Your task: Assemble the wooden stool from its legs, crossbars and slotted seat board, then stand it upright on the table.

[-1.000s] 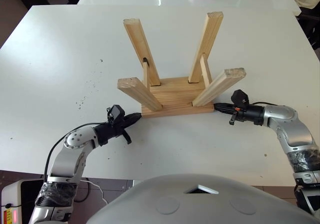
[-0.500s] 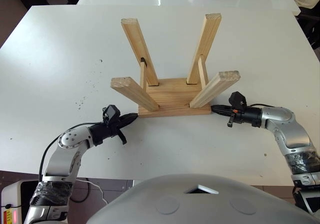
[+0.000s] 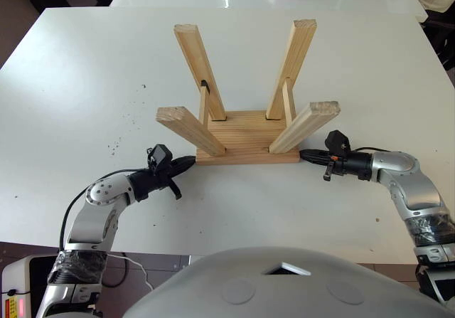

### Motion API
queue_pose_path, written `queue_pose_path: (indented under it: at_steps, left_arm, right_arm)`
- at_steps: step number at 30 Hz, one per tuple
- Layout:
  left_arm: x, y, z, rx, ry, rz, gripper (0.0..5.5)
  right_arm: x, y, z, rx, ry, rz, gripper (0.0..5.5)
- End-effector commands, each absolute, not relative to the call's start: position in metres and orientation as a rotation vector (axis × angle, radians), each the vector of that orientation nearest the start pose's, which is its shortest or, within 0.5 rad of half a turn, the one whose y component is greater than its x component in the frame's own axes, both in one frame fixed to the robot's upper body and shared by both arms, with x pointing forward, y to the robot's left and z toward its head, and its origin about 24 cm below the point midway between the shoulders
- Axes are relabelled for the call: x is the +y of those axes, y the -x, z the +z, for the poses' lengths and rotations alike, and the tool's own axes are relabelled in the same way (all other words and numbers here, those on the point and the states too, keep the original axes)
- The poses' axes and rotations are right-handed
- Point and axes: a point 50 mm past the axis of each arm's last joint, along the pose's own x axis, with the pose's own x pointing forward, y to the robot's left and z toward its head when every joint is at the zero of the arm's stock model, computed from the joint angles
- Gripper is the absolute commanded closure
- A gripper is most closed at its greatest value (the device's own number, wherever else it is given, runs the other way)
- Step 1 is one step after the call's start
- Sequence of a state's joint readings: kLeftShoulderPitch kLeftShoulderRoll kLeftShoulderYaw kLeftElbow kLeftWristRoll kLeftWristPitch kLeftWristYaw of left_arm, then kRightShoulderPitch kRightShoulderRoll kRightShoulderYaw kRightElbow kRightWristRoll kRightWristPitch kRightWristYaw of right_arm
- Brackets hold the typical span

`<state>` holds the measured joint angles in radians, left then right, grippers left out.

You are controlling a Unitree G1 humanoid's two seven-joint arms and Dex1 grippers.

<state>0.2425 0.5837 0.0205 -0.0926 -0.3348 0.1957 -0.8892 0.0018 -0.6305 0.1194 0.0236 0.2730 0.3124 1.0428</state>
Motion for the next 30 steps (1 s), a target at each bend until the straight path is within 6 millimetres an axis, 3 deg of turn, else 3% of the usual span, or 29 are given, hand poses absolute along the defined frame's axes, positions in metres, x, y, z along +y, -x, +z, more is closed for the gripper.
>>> queue_pose_path:
  at_steps: [1,7,13,19,30]
  left_arm:
    - [0.236,-0.186,0.025,0.442,-0.104,-0.82,5.49]
    - [0.208,-0.183,0.026,0.406,-0.031,-0.911,5.49]
    - [0.197,-0.176,0.032,0.397,-0.025,-0.981,5.49]
    - [0.196,-0.168,0.06,0.344,-0.037,-1.016,5.49]
    - [0.2,-0.119,0.102,0.413,-0.027,-1.166,5.49]
  right_arm:
    - [-0.206,-0.218,0.026,0.545,0.134,1.074,5.5]
    - [-0.2,-0.219,0.026,0.534,0.129,1.091,5.5]
    - [-0.195,-0.215,0.034,0.509,0.094,1.123,5.5]
    - [-0.184,-0.184,0.056,0.49,0.024,1.241,5.5]
    - [-0.184,-0.14,0.108,0.444,-0.009,1.287,5.5]
